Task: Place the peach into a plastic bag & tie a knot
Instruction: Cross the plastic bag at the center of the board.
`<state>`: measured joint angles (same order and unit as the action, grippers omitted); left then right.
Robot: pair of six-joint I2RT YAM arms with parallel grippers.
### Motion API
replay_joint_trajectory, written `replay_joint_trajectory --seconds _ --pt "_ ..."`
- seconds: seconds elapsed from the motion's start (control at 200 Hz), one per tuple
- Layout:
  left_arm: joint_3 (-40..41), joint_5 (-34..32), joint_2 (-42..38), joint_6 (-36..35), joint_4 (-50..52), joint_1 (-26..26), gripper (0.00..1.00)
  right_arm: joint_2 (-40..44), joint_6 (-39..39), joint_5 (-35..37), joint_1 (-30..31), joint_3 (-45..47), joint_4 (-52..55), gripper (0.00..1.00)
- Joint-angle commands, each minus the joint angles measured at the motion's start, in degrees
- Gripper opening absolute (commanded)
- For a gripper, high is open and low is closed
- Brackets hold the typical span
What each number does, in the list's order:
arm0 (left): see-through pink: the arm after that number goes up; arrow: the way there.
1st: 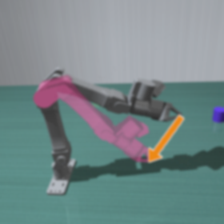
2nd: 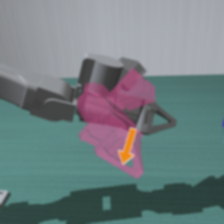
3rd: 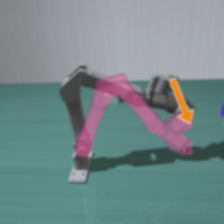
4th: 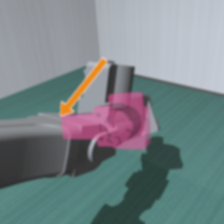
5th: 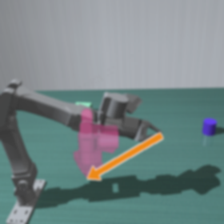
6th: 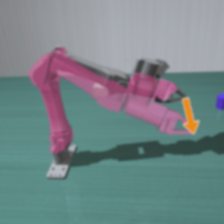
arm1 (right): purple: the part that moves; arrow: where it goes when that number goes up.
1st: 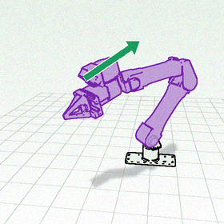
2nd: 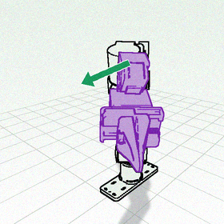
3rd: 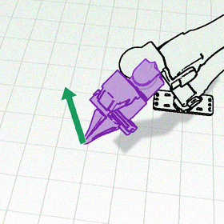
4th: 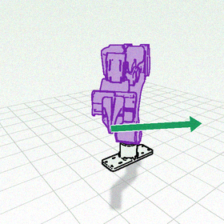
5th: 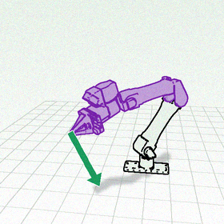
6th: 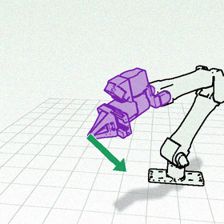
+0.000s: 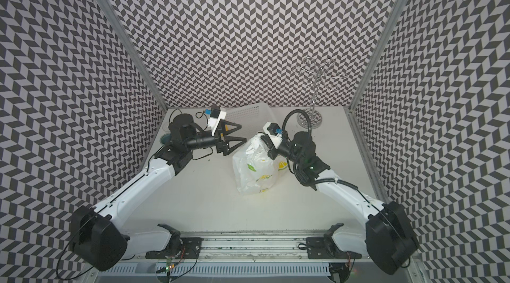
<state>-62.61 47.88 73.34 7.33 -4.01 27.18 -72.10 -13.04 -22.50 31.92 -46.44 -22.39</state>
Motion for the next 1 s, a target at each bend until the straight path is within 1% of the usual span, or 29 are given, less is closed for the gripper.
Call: replay_joint_trajectory --seconds 0.0,0.035,0.095,0.23,0.29,0.391,0.426,0.466,0.506,0.621,0.691,0.771,0.831,0.901,0.996 --pt "-2.3 -12.4 -0.9 -15.6 12.8 6.6 0.99 1.1 0.7 0.4 0.2 -2.0 1.0 0.0" --pt "-2.3 -14.4 -0.8 -16.4 13.4 7.2 0.99 1.0 0.6 0.3 0.3 -2.2 1.5 0.0" --pt "-2.8 -15.0 0.0 -16.6 13.6 7.4 0.99 0.8 0.7 0.4 0.4 -2.4 1.9 0.0" --pt "-8.2 -16.9 4.9 -15.8 17.4 7.4 0.99 0.6 1.0 0.2 0.8 -2.9 2.7 0.0" --pt "-10.4 -16.6 7.0 -16.2 19.5 7.6 0.99 0.6 1.1 -0.1 1.1 -3.3 3.3 0.0" --pt "-12.1 -15.3 8.8 -15.9 20.0 7.9 0.99 0.6 1.1 0.0 1.5 -3.7 4.1 0.0" --pt "-12.3 -14.4 9.0 -15.7 19.9 7.9 0.97 0.3 1.1 0.4 1.6 -3.9 4.3 0.0" --pt "-12.4 -13.1 9.3 -16.0 20.2 7.9 0.91 0.4 1.3 0.4 1.8 -3.9 4.5 0.0" --pt "-12.8 -12.3 9.4 -16.6 21.1 7.8 0.83 0.6 1.3 0.6 1.7 -3.9 4.6 0.0" --pt "-12.6 -11.5 8.8 -17.4 23.7 6.6 0.5 1.6 0.2 2.5 1.7 -3.8 6.0 0.0" --pt "-11.5 -11.0 7.5 -16.7 22.9 5.3 0.45 1.9 -1.0 1.9 1.6 -3.8 7.1 0.0" --pt "-10.9 -10.2 6.7 -15.5 21.1 4.6 0.35 1.4 -1.4 0.3 1.6 -4.3 8.2 0.0" --pt "-11.2 -9.3 6.8 -15.0 20.7 4.2 0.21 1.0 -1.3 -0.3 1.6 -4.8 8.9 0.0" --pt "-11.4 -9.1 7.1 -14.7 21.0 3.7 0.0 0.8 -1.9 0.0 1.4 -5.4 10.6 0.02" --pt "-10.2 -9.6 6.4 -14.6 20.5 3.1 0.0 1.6 -1.6 -1.5 0.5 -5.9 12.2 0.1"
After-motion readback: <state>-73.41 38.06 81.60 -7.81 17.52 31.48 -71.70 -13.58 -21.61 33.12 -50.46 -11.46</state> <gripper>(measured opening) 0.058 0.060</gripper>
